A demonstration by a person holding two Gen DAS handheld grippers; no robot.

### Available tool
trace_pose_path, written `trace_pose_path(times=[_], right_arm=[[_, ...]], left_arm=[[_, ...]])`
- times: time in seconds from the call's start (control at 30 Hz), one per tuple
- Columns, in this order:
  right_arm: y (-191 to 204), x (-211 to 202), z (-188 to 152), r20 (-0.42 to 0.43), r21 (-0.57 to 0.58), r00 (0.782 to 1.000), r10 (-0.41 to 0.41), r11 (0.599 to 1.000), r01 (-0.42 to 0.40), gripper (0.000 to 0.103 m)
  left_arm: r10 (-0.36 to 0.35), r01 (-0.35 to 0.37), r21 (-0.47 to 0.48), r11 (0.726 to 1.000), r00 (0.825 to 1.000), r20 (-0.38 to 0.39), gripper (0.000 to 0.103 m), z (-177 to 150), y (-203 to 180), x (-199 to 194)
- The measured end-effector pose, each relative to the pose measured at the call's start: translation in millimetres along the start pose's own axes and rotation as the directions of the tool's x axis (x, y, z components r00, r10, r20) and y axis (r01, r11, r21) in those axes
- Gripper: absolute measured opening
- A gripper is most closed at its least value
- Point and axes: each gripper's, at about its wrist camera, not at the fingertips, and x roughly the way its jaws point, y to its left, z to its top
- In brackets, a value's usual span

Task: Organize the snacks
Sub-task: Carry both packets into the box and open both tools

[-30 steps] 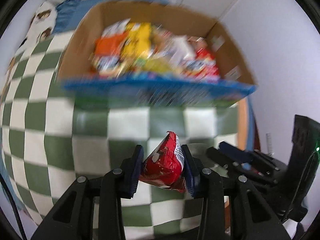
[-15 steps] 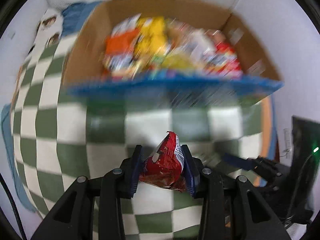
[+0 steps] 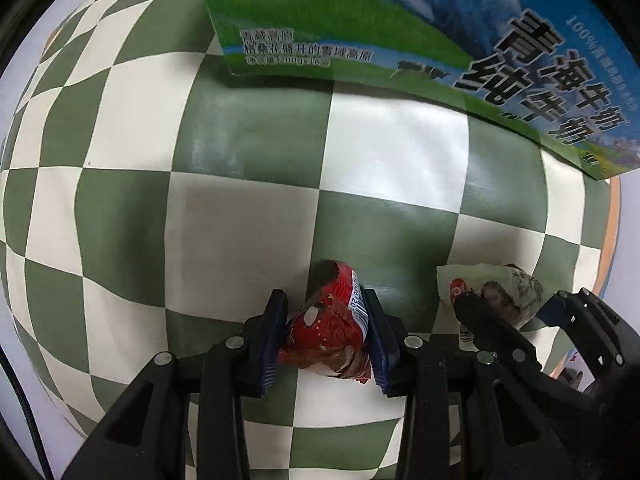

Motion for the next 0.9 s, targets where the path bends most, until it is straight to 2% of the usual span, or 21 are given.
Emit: trace_pose_path(times=[0.17,0.3,0.47,0.57,0.7,0.8,0.9], right_arm=[[1.6,-22.4,-0.4,0.043,0.005,0.999,0.027,1.000,-0.027,0.040],[-8.2,-56.9,4.7,0.100,0.026,0.993,0.061,0.998,-0.064,0.040],[-26.1,-120.4,21.7,0.208,0.044,0.974,0.091,0.994,-0.102,0.040],[-41.6,-161.6,49.0,0.288,0.053,0.953,0.091,0.992,-0.111,0.040],[-67.8,-193.6,96.8,0.362,0.070,0.931,0.048,0.994,-0.078,0.040],[-92.6,-196.7,143.1,0.376,0.097,0.927,-0.002,0.995,-0.037,0.040],[-117.1,-183.9,186.5,0.343,0.133,0.938,-0.036,0.991,-0.011,0.040]], left_arm=[[-0.026,0.025,0.011,1.000,0.999,0.039,0.035,-4.2,0.7,-26.5],[-0.067,0.063,0.043,0.997,0.993,0.093,0.035,-1.7,-6.5,-61.6],[-0.159,0.140,0.111,0.984,0.969,0.190,0.035,20.3,-32.7,-126.0],[-0.200,0.162,0.168,0.972,0.949,0.245,0.035,54.3,-60.1,-162.5],[-0.176,0.111,0.219,0.969,0.936,0.305,0.035,110.7,-96.0,-182.6],[-0.135,0.066,0.226,0.972,0.943,0.305,0.035,162.0,-107.1,-177.1],[-0.095,0.035,0.220,0.975,0.958,0.269,0.035,209.6,-111.7,-155.4]])
